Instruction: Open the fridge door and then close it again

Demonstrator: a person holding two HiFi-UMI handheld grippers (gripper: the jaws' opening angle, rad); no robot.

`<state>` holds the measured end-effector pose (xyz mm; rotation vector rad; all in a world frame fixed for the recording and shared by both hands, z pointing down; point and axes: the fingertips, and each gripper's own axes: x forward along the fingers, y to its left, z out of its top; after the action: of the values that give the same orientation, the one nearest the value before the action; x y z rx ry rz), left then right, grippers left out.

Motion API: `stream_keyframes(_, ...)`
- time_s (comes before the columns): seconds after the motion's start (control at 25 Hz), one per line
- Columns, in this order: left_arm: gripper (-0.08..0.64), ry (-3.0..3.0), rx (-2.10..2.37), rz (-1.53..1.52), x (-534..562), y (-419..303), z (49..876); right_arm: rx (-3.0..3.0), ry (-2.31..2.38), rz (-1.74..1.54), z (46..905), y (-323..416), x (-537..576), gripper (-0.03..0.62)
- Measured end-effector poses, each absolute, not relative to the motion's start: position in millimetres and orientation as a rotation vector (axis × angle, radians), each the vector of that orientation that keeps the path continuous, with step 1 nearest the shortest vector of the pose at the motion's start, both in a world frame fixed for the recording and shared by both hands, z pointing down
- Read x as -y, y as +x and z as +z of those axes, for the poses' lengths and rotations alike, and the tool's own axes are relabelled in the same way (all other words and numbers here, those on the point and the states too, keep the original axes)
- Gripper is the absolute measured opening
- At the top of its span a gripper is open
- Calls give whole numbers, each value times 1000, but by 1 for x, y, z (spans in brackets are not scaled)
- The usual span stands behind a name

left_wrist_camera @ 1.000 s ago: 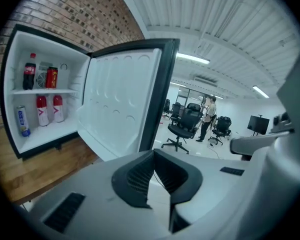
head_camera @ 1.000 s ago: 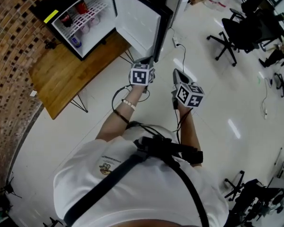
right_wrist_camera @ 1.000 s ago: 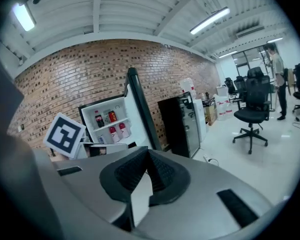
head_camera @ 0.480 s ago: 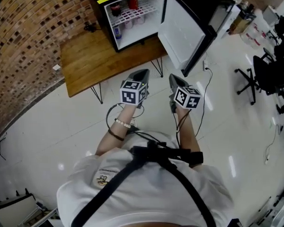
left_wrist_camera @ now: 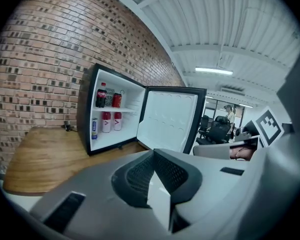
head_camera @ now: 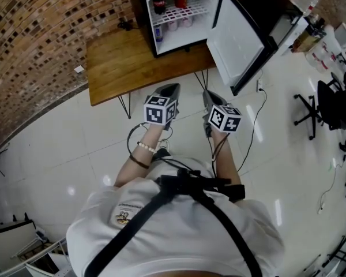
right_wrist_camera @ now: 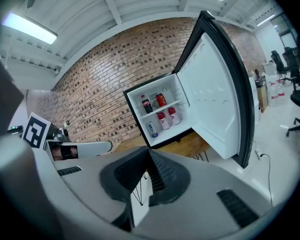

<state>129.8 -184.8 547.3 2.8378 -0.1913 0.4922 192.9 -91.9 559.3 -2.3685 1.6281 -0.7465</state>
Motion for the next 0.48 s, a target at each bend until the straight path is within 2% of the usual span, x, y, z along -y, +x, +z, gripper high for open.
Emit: stream_keyframes(0.48,2,2828,167,490,182,128,546,-1620,-2434,-706,550,190,86,11)
